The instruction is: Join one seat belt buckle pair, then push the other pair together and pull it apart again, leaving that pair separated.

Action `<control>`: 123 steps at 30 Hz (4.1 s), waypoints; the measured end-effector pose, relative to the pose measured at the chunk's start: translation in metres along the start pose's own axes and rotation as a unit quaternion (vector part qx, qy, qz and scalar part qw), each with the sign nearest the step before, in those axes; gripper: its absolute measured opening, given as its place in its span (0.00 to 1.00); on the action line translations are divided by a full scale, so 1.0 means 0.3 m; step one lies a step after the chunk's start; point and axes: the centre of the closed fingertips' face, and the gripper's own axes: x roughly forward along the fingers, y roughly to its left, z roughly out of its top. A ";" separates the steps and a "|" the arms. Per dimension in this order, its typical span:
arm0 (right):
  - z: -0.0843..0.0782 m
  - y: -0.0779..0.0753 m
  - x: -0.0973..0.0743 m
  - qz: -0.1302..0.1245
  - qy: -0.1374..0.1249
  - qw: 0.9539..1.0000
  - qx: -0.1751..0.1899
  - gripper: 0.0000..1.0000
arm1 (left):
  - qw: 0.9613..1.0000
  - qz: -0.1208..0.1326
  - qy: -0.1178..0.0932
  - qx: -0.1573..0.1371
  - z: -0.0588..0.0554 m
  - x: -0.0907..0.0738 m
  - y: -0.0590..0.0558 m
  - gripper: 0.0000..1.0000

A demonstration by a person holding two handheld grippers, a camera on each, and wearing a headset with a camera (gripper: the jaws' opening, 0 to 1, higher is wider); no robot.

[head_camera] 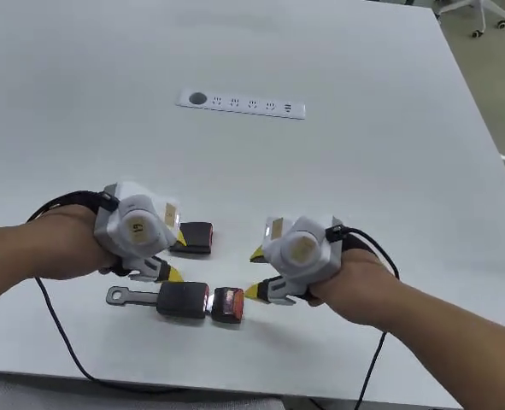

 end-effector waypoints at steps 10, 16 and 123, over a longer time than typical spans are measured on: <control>-0.166 -0.141 -0.052 -0.032 0.021 0.999 0.017 0.32 | 0.999 0.017 0.030 0.004 -0.036 0.050 0.095 0.37; -0.240 -0.189 -0.076 -0.044 0.026 0.998 0.031 0.33 | 0.999 0.017 0.032 -0.003 -0.049 0.080 0.132 0.37; 0.093 -0.172 0.256 0.019 0.011 0.999 -0.043 0.30 | 0.998 -0.036 0.021 0.046 -0.089 0.163 0.121 0.31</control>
